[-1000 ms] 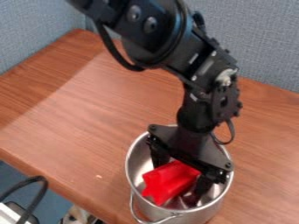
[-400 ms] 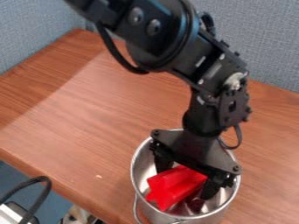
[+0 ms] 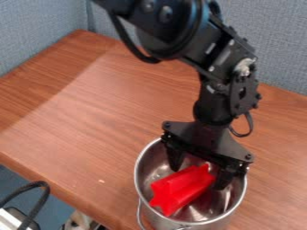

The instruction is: Put the red object in the metal pot

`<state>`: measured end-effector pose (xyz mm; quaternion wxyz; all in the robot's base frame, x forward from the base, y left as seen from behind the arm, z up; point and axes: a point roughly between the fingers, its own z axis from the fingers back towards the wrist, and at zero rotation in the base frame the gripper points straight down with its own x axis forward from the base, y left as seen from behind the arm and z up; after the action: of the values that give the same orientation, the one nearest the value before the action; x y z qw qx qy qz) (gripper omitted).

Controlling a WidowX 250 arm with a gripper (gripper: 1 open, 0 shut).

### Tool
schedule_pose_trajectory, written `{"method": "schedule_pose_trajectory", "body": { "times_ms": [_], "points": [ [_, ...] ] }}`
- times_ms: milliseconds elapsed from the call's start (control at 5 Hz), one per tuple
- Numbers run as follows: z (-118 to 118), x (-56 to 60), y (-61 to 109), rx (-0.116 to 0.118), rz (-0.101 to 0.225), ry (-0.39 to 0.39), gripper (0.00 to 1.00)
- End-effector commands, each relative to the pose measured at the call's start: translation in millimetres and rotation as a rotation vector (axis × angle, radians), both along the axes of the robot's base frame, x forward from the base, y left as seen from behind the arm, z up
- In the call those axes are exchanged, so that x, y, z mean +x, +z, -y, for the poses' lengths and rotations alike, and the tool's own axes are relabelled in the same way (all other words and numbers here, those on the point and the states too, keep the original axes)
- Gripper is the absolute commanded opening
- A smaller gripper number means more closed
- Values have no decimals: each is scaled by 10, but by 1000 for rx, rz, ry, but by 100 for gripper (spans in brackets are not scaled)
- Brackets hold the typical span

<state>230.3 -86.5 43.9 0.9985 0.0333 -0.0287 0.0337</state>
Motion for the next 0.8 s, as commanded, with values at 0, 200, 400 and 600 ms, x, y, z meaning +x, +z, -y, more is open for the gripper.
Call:
{"method": "schedule_pose_trajectory", "body": {
  "times_ms": [0,200,400,600],
  "points": [
    [19,113,56,3,27,-22,100],
    [-8,140,36,14,21,-27,100],
    [-60,76,7,9,18,-96,0],
    [-134,2,-14,12,15,-165,0]
  ]
}}
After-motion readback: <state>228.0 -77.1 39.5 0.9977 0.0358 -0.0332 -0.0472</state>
